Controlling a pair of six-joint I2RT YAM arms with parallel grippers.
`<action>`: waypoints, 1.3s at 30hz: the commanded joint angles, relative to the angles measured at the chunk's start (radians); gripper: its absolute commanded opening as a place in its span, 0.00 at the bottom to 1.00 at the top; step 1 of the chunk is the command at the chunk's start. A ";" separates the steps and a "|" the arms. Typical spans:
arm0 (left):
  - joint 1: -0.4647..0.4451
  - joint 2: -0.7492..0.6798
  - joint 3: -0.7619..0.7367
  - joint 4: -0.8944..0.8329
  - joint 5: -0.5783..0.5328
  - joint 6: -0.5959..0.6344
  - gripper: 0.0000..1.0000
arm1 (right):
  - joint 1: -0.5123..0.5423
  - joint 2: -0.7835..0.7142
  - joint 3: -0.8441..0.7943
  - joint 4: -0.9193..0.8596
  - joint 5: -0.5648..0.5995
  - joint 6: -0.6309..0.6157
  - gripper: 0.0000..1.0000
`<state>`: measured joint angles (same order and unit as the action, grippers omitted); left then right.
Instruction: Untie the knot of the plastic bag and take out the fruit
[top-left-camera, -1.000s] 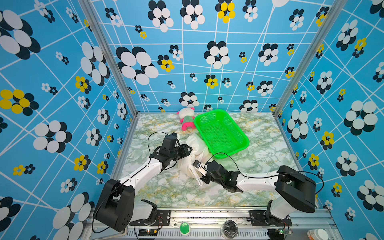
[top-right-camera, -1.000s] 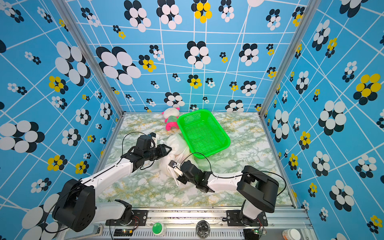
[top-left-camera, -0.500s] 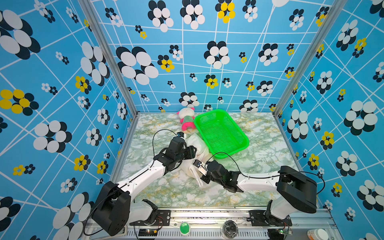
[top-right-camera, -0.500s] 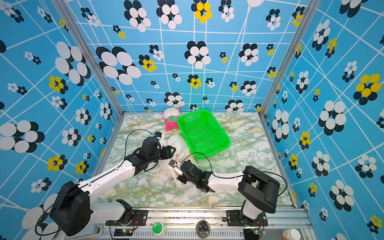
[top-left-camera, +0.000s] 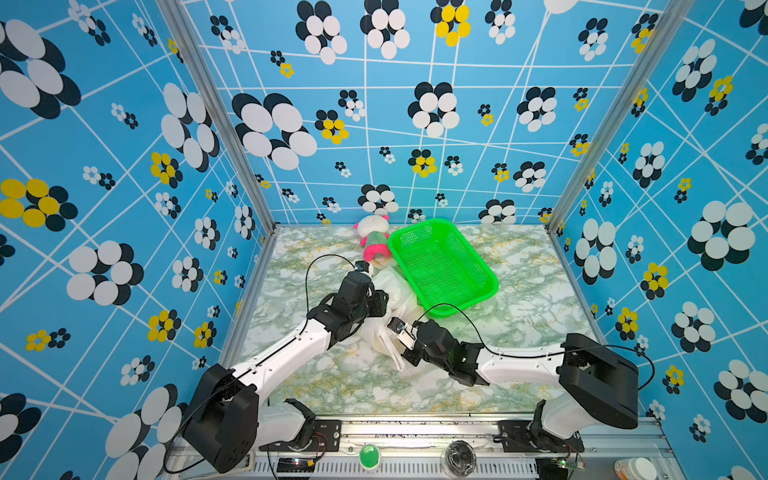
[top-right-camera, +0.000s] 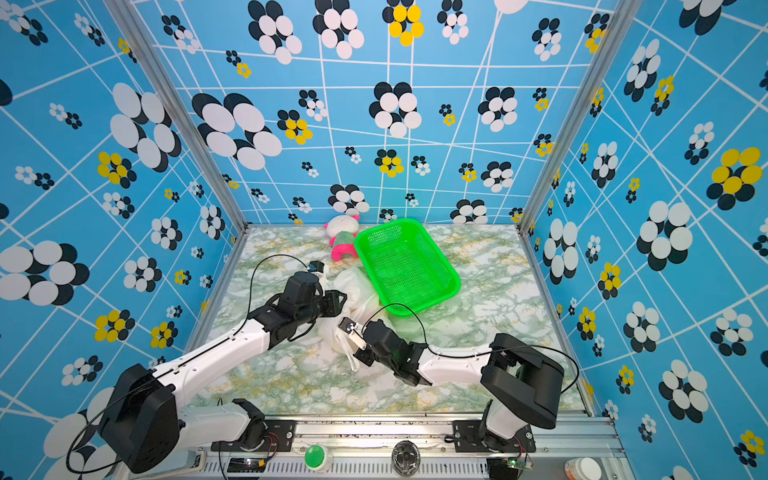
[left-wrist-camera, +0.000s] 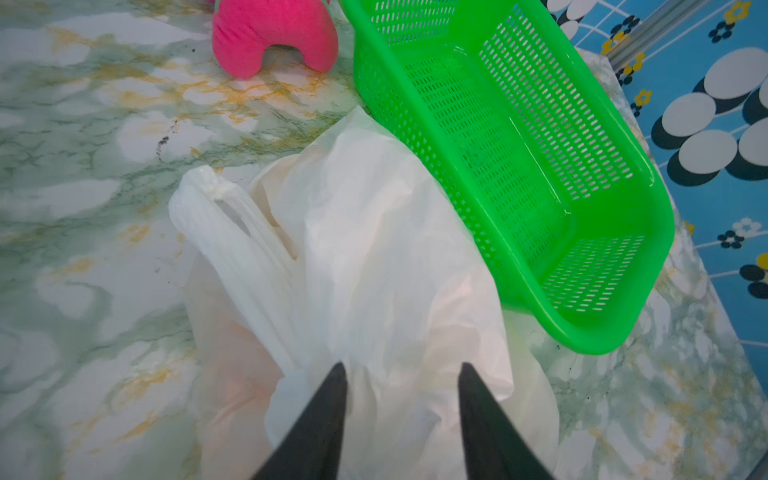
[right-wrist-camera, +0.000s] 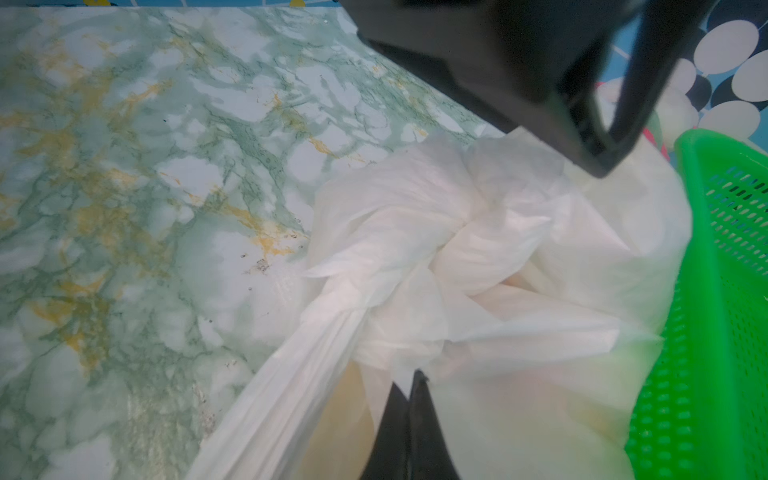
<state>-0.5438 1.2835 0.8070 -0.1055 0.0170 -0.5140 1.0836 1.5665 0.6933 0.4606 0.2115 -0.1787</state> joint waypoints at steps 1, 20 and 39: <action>-0.002 0.021 0.033 -0.035 -0.029 0.007 0.61 | 0.001 -0.034 -0.015 0.036 0.015 0.017 0.00; 0.024 -0.054 0.040 -0.134 -0.186 -0.004 0.00 | -0.003 -0.049 -0.131 0.275 0.208 0.022 0.00; 0.200 -0.415 -0.177 -0.072 -0.210 -0.131 0.00 | -0.100 -0.092 -0.283 0.519 0.302 0.156 0.00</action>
<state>-0.3859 0.8837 0.6441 -0.2028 -0.1898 -0.6132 1.0035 1.5017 0.4381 0.9291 0.4622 -0.0685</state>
